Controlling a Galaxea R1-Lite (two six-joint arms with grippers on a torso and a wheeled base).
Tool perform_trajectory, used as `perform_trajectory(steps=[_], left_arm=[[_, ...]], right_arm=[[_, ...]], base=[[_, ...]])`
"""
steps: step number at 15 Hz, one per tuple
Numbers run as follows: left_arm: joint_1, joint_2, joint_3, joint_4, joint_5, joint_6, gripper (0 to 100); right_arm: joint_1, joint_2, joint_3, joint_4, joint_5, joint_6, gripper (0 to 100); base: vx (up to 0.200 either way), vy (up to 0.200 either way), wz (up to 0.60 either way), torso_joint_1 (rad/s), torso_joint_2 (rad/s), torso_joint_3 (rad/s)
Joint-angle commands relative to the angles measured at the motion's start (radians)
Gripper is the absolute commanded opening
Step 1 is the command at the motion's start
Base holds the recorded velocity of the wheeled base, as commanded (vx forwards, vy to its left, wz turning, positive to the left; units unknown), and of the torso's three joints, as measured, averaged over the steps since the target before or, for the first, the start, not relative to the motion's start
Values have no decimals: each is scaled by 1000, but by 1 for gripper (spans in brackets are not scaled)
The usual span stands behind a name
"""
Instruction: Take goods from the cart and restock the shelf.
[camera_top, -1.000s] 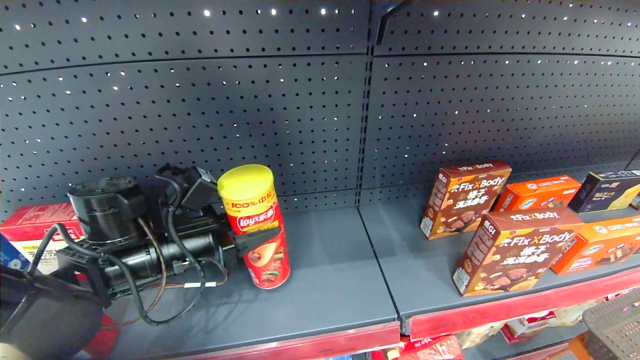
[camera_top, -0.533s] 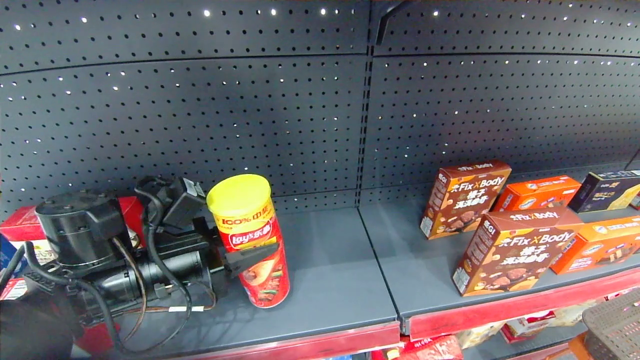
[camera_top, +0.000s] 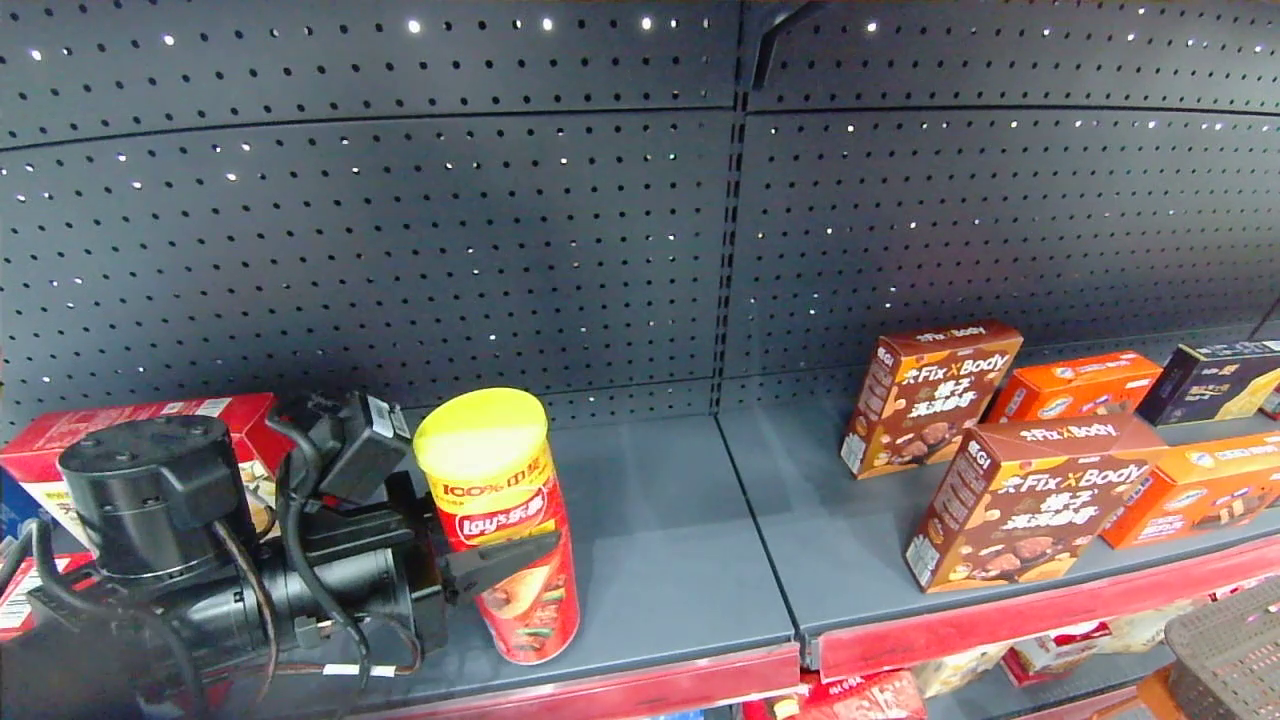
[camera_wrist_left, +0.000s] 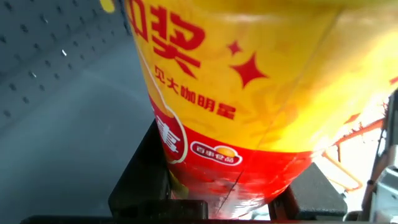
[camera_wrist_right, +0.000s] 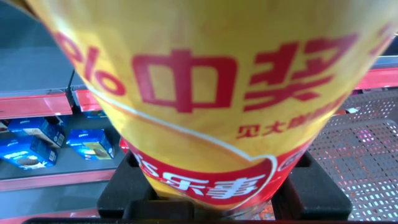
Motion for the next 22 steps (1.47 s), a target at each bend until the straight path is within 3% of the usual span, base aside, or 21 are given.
perform_trajectory(steps=[1, 4, 9, 22], left_arm=[[-1, 0, 13, -1, -1, 2, 0], [-1, 23, 4, -4, -1, 2, 0], [-7, 109, -1, -93, -1, -6, 0], [-7, 157, 1, -110, -1, 2, 0]], right_arm=[[0, 2, 0, 0, 0, 0, 0], [0, 1, 2, 0, 0, 0, 0], [0, 2, 2, 0, 0, 0, 0], [2, 6, 2, 0, 0, 0, 0]], base=[[0, 0, 0, 0, 0, 0], [0, 0, 0, 0, 0, 0], [0, 0, 0, 0, 0, 0], [0, 0, 0, 0, 0, 0]])
